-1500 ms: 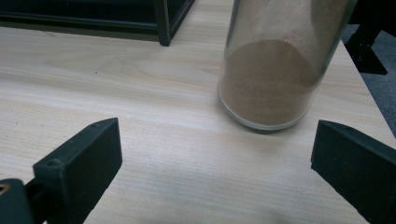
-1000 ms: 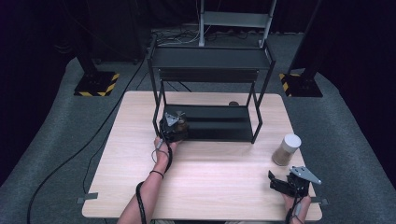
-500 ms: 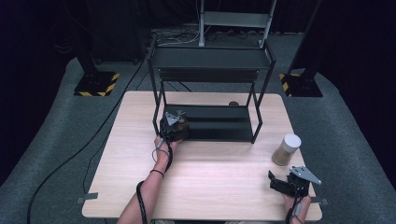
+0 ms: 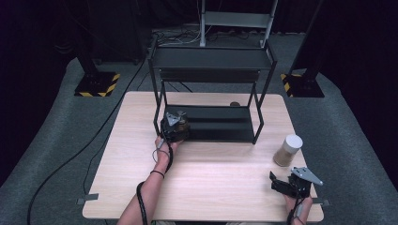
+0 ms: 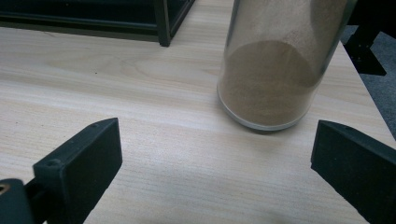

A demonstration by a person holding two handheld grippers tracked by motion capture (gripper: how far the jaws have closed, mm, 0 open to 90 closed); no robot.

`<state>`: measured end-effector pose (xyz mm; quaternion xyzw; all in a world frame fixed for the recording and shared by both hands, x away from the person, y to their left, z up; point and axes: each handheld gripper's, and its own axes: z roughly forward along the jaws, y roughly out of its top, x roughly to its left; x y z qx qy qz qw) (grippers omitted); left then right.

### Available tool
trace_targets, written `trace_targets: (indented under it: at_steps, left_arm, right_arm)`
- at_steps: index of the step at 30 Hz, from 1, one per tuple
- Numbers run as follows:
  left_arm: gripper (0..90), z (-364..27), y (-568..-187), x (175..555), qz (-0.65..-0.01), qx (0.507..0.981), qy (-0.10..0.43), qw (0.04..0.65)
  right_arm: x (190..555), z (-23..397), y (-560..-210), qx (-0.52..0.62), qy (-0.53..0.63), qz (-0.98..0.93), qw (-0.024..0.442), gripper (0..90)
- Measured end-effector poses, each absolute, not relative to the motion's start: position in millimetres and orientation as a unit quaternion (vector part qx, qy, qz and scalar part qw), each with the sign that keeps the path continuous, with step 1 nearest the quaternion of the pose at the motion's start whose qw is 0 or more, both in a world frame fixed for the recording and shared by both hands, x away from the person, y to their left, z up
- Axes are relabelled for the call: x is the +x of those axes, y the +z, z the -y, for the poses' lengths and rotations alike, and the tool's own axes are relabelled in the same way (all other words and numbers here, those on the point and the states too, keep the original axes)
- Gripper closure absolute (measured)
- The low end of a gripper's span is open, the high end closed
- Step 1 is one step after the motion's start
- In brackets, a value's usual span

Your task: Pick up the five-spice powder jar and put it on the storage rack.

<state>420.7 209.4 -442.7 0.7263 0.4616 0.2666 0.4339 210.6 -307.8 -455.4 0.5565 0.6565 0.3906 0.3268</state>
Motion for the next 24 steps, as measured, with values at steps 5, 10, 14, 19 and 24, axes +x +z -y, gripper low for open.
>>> trace_targets:
  at_steps: [5,10,14,19,24]
  left_arm:
    - [30.1,-208,-436,424,-0.463,0.735,0.26,0.421]
    - [20.0,-203,-424,429,-0.463,0.754,0.25,0.395]
    - [12.8,-202,-418,431,-0.462,0.763,0.24,0.383]
    - [5.9,-199,-405,429,-0.451,0.78,0.232,0.367]
    - [2.9,-196,-395,427,-0.45,0.791,0.225,0.348]
  right_arm:
    - [211,308,-455,0.557,0.391,-0.656,0.327,0.7]
    - [211,308,-455,0.556,0.39,-0.657,0.327,0.7]
    - [211,308,-455,0.556,0.39,-0.657,0.327,0.7]
    - [211,308,-455,0.556,0.39,-0.658,0.327,0.7]
    - [211,308,-455,0.556,0.39,-0.658,0.326,0.7]
